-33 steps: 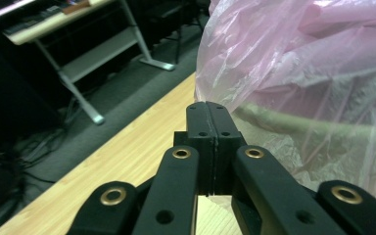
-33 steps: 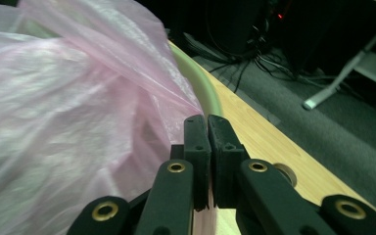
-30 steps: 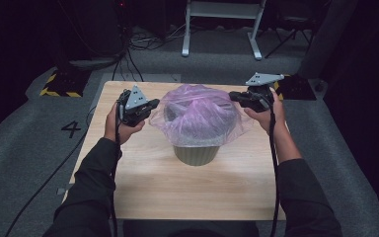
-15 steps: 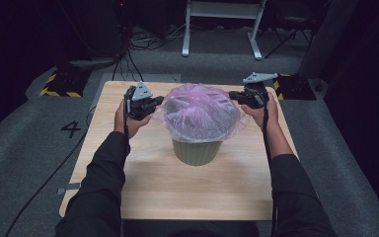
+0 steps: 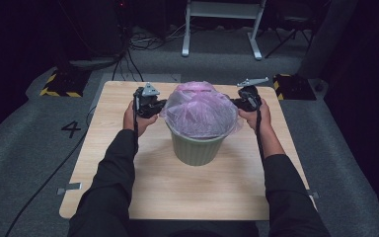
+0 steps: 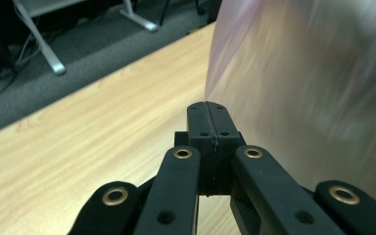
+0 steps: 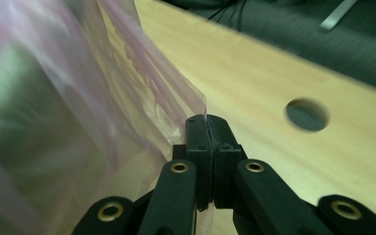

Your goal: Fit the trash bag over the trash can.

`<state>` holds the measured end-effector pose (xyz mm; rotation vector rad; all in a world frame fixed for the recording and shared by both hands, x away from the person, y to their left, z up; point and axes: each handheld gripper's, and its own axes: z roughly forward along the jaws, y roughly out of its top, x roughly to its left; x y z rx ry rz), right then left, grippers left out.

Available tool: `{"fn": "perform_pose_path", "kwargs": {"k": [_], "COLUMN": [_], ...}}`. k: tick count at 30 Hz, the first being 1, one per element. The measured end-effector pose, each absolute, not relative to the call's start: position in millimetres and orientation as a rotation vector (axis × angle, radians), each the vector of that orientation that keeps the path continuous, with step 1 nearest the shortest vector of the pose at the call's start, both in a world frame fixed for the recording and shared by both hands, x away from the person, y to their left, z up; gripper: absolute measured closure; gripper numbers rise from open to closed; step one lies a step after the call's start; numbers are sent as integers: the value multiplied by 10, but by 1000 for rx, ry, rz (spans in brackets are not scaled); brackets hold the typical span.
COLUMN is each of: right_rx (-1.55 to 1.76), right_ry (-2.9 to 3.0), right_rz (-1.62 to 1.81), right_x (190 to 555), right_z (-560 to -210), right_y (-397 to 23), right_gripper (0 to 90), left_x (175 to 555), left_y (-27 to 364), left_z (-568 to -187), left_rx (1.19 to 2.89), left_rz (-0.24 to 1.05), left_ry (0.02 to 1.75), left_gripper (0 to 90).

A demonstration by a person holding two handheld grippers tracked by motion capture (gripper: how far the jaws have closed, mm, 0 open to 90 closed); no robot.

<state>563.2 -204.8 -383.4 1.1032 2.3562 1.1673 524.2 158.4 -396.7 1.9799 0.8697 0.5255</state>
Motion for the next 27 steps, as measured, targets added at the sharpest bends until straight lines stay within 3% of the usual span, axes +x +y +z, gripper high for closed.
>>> {"fn": "perform_pose_path", "kwargs": {"k": [12, 15, 16, 18, 23, 27], "right_rx": [1163, 1134, 1125, 1116, 1057, 1045], "right_ry": [2397, 2365, 2348, 2327, 2320, 2319], "right_rz": [1203, 1204, 1217, 1236, 1220, 1215], "right_x": [5582, 5531, 5519, 5484, 5388, 5339], "right_z": [-4076, -4035, -4005, -3929, -3773, -3716], "right_y": [-2199, -2224, -2244, -2281, -2332, -2359], "right_gripper": [888, 880, 884, 889, 890, 886], "left_x": [5165, 5072, 5031, 4922, 4637, 4438], "left_y": [1756, 1844, 1874, 1927, 2000, 1987], "left_z": [-4165, -4083, -4024, -3898, -3638, -3576], "left_rx": [1999, 1925, 1904, 1860, 1806, 1827], "left_rz": [473, 505, 537, 592, 652, 660], "left_ry": [876, 861, 862, 833, 727, 633], "left_gripper": [900, 890, 708, 488, 314, 253]}}
